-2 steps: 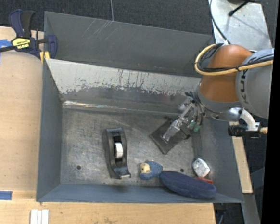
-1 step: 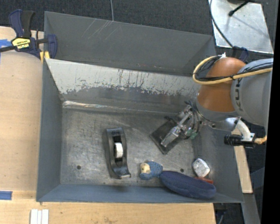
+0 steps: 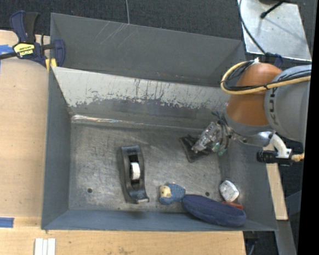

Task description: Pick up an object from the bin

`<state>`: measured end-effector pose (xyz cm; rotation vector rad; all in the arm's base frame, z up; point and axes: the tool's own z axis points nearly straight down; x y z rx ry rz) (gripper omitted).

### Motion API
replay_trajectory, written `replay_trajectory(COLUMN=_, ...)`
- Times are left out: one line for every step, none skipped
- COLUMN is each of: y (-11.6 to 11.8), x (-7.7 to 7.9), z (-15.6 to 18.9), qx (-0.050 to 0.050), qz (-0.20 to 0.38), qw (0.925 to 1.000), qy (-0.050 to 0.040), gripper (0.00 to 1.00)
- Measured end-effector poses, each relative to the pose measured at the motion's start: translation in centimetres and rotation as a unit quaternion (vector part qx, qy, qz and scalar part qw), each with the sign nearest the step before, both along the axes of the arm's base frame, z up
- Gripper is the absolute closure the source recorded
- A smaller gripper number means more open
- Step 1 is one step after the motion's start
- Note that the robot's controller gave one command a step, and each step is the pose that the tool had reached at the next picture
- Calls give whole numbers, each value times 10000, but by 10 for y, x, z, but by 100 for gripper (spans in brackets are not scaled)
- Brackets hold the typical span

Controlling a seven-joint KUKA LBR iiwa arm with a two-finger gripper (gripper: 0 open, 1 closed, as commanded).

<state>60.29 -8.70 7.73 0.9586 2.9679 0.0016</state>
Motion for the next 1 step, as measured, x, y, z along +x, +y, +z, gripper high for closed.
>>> replay_trajectory(y=-4, x=4, z=145, qx=17, qz=130, qw=9999, qy=49, gripper=100)
